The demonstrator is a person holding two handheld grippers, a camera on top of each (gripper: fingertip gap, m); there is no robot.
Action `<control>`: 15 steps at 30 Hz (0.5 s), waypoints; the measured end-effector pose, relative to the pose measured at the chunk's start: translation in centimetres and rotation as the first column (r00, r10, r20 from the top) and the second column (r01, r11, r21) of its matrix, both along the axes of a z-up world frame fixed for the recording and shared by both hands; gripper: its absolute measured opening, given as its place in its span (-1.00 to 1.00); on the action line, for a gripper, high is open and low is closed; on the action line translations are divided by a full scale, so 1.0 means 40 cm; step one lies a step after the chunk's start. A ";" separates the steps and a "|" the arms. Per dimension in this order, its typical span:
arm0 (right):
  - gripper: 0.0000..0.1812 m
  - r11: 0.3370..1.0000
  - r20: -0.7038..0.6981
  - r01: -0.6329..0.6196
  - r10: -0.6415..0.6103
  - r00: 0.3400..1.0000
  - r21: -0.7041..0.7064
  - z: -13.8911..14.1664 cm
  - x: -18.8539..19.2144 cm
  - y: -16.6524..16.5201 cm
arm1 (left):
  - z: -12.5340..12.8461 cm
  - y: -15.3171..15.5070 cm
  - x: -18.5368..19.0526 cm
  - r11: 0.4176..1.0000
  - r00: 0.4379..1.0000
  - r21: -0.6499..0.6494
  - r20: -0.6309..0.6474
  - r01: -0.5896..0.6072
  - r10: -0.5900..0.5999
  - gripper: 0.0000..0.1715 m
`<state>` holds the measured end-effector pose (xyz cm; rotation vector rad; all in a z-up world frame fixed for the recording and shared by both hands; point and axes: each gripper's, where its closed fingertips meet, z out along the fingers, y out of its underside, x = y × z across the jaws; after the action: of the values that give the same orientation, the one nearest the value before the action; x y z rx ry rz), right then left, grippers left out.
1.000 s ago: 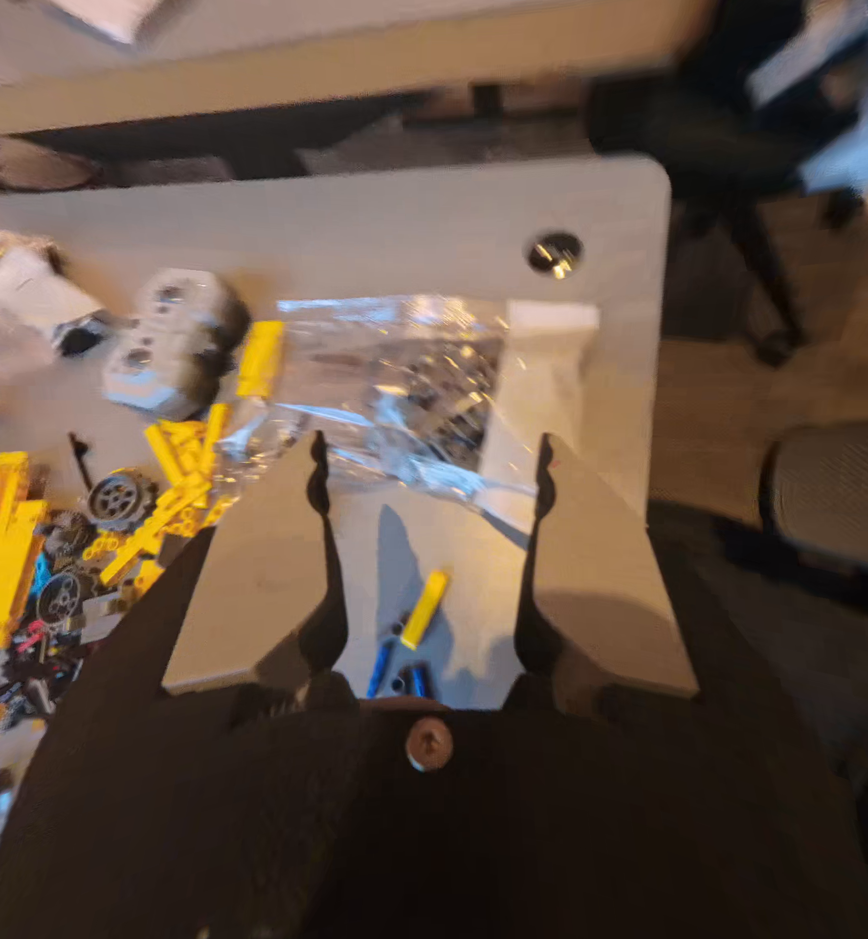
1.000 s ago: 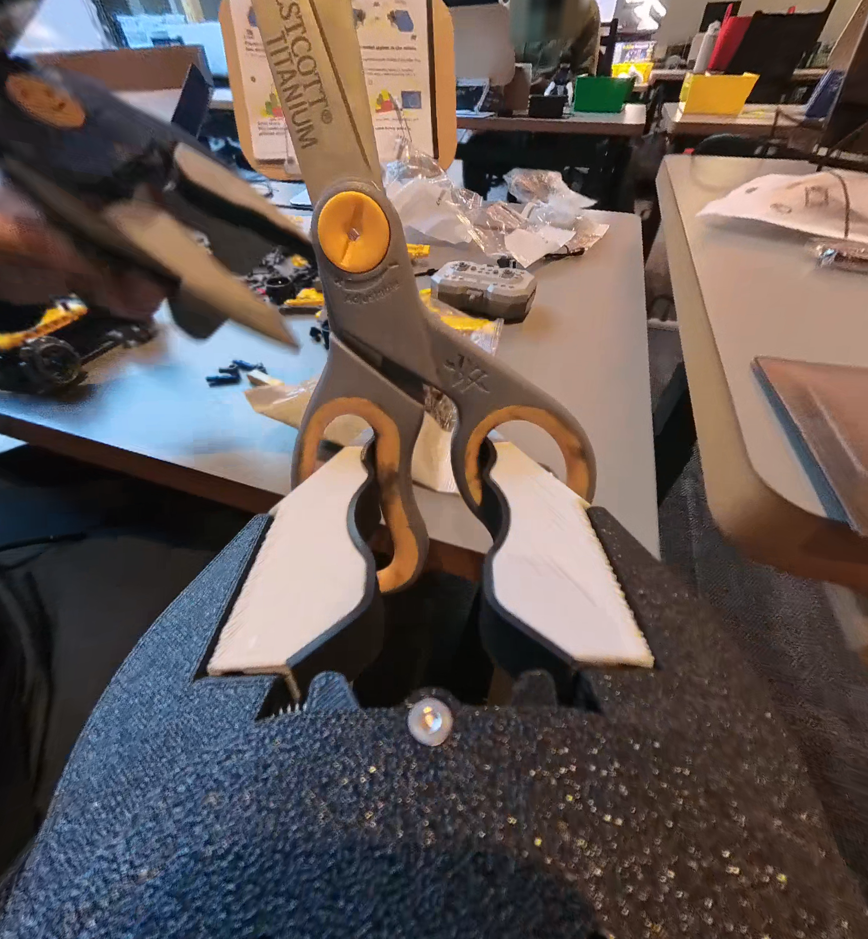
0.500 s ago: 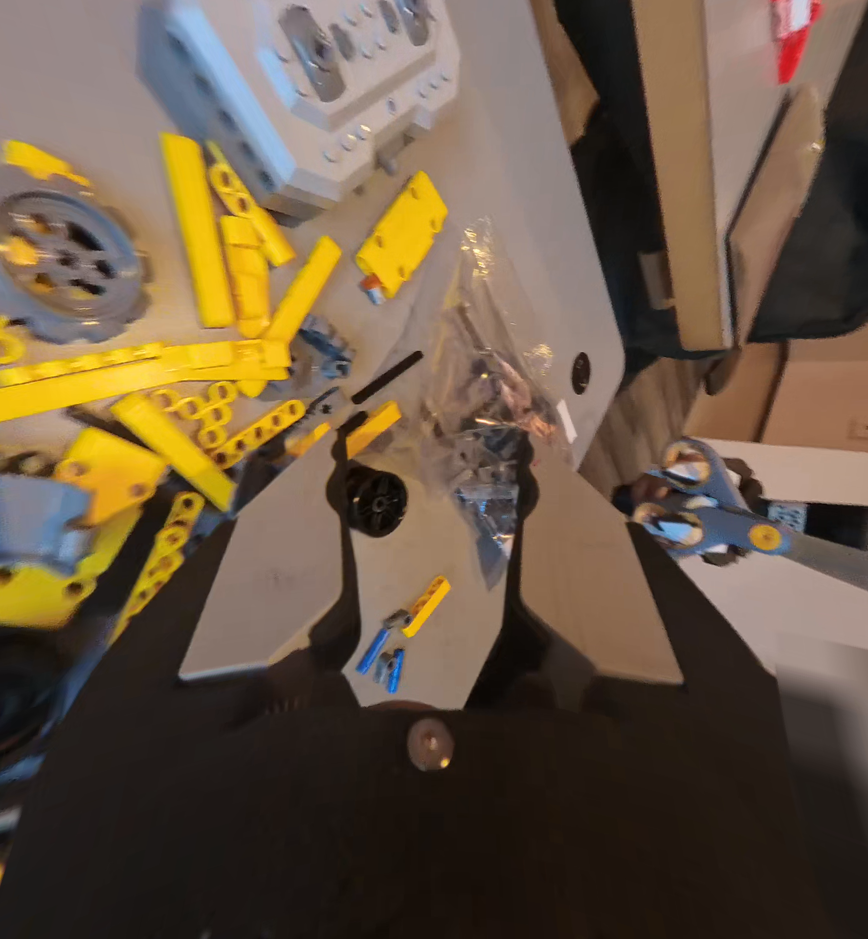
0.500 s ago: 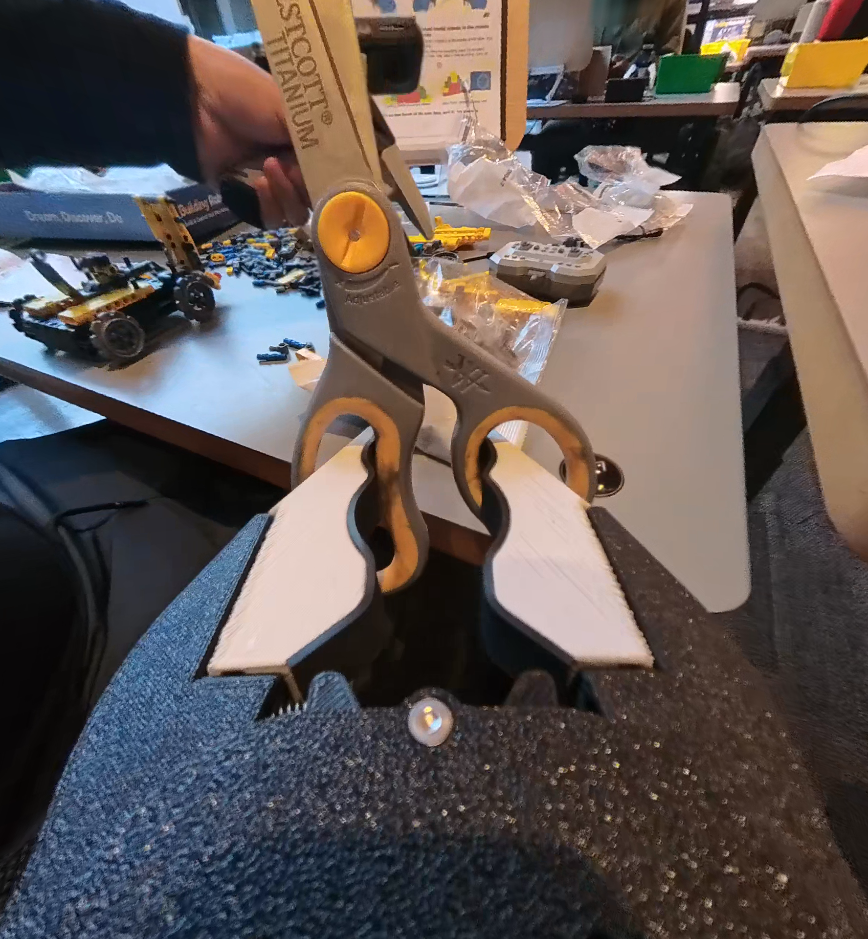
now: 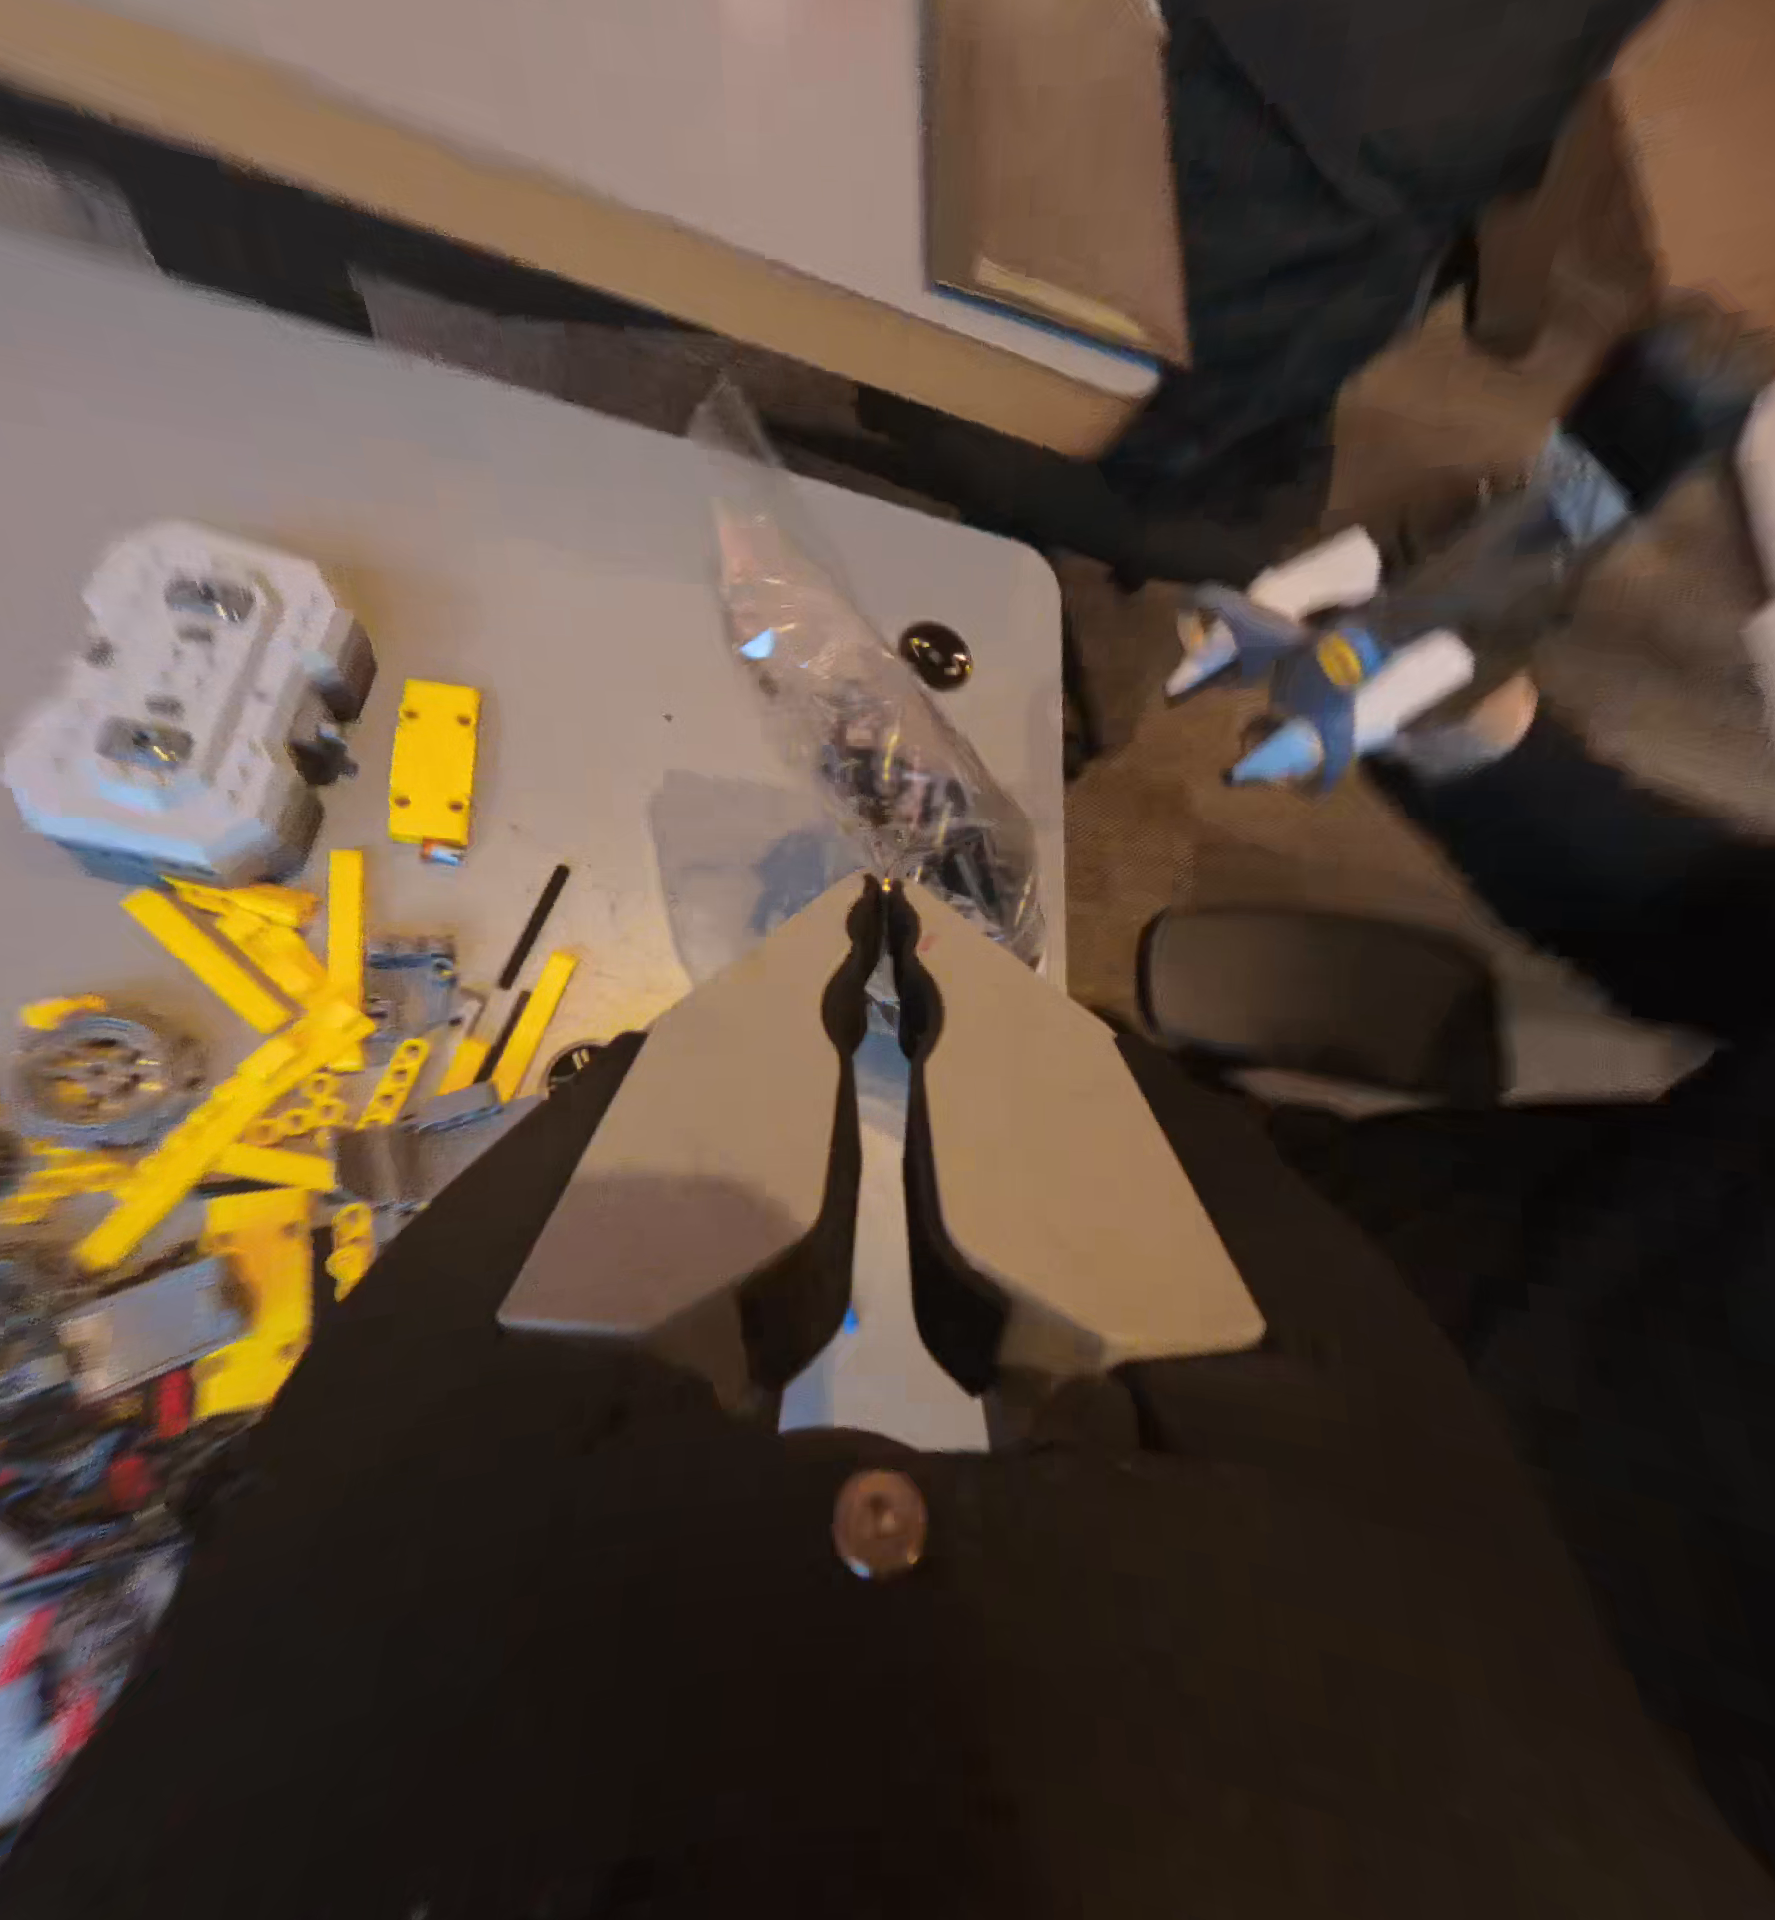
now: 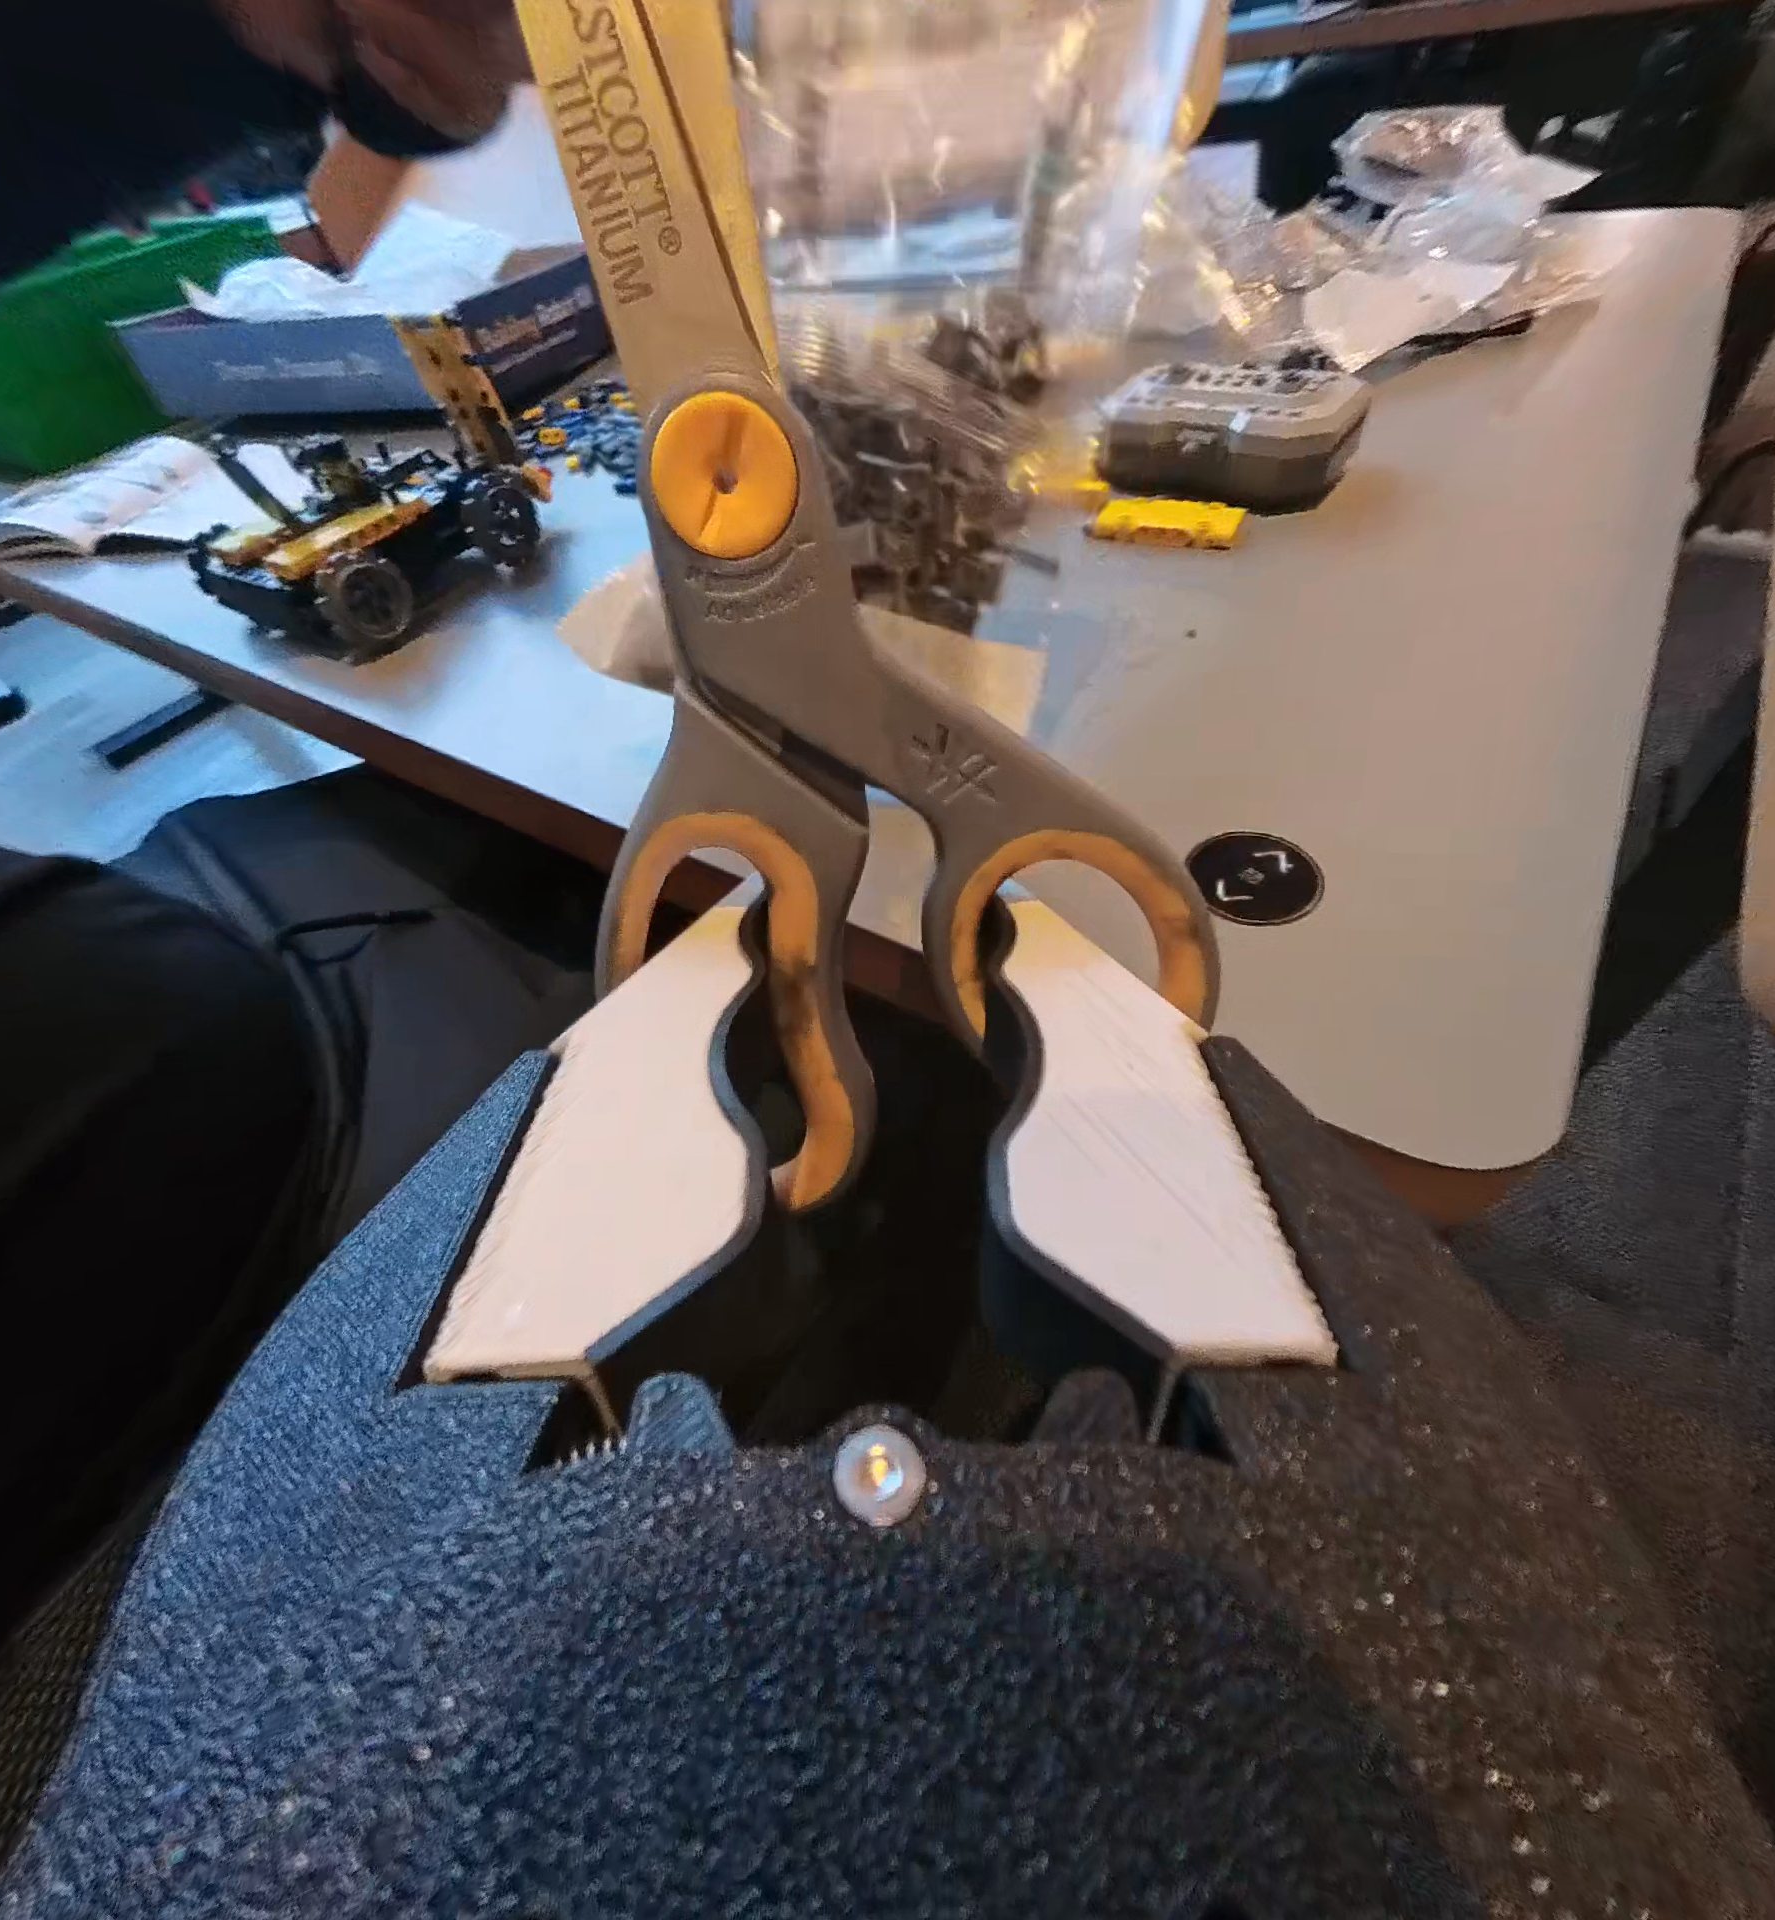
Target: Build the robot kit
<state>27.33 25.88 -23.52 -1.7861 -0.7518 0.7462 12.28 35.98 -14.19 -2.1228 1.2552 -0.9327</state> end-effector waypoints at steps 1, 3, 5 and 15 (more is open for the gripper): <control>-0.62 1.000 -0.001 -0.022 0.022 1.000 -0.014 0.002 -0.004 -0.004 | 0.026 -0.036 -0.016 0.994 0.999 0.099 -0.031 0.043 -0.040 -1.00; -0.62 0.996 -0.011 -0.081 0.081 0.997 -0.049 0.005 -0.021 -0.014 | 0.073 -0.099 -0.055 0.955 0.994 0.280 -0.085 0.096 -0.075 -1.00; -0.62 0.990 -0.017 -0.124 0.124 0.992 -0.064 0.014 -0.044 -0.019 | 0.117 -0.156 -0.091 0.880 0.988 0.452 -0.117 0.147 -0.105 -1.00; -0.62 0.898 0.069 -0.358 0.386 0.920 -0.255 0.004 -0.174 -0.086 | 0.085 -0.267 -0.243 0.845 0.997 0.534 -0.069 0.022 0.018 -1.00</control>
<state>20.35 22.45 -23.36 -1.9379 -1.1469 1.0255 2.58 25.32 -10.79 -1.7157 1.3600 -0.4299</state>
